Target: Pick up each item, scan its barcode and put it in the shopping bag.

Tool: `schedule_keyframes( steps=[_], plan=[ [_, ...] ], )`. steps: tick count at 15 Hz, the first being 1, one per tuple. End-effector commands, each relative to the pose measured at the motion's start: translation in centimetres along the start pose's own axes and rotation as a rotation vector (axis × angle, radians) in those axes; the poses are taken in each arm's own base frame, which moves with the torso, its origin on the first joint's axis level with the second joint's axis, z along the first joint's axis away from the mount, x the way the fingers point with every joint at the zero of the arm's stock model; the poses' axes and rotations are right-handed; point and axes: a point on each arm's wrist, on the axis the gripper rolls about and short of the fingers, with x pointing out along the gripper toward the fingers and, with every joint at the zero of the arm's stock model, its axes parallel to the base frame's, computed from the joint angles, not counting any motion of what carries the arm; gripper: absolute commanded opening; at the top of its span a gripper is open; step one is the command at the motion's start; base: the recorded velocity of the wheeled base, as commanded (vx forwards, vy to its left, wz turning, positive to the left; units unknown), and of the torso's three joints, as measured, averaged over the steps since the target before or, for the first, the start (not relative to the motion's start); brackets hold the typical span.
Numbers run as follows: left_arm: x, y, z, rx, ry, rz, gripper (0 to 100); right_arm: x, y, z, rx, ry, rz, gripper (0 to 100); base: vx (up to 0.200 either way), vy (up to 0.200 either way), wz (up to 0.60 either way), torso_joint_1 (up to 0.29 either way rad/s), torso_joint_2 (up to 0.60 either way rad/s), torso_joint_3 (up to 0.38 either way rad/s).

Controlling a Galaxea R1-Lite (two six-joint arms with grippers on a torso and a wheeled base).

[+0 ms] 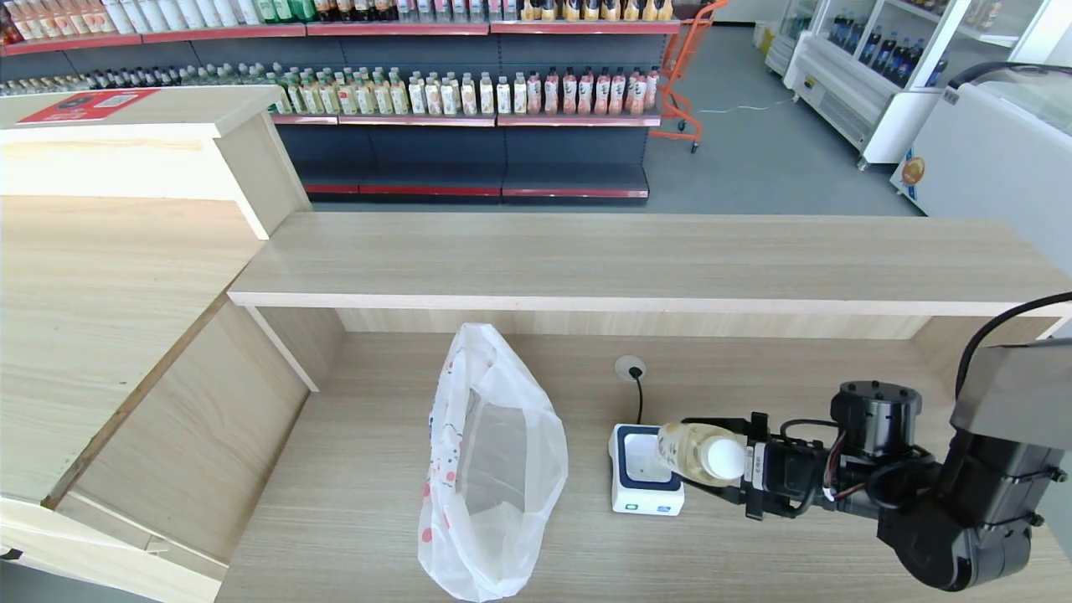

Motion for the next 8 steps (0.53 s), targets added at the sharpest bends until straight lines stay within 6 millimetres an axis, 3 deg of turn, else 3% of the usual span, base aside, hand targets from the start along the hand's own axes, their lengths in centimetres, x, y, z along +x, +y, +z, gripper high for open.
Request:
schedule_keyframes(
  steps=[1, 8],
  plan=[
    [0.0, 0.0, 0.0, 0.000, -0.001, 0.000, 100, 1.5, 0.6, -1.5, 0.002, -0.022, 0.018, 0, 0.000, 0.000, 0.00, 0.000, 0.00, 0.000],
    [0.0, 0.0, 0.0, 0.000, -0.001, 0.000, 100, 3.1, 1.0, -2.6, -0.028, -0.048, 0.008, 0, 0.000, 0.000, 0.00, 0.000, 0.00, 0.000]
  ],
)
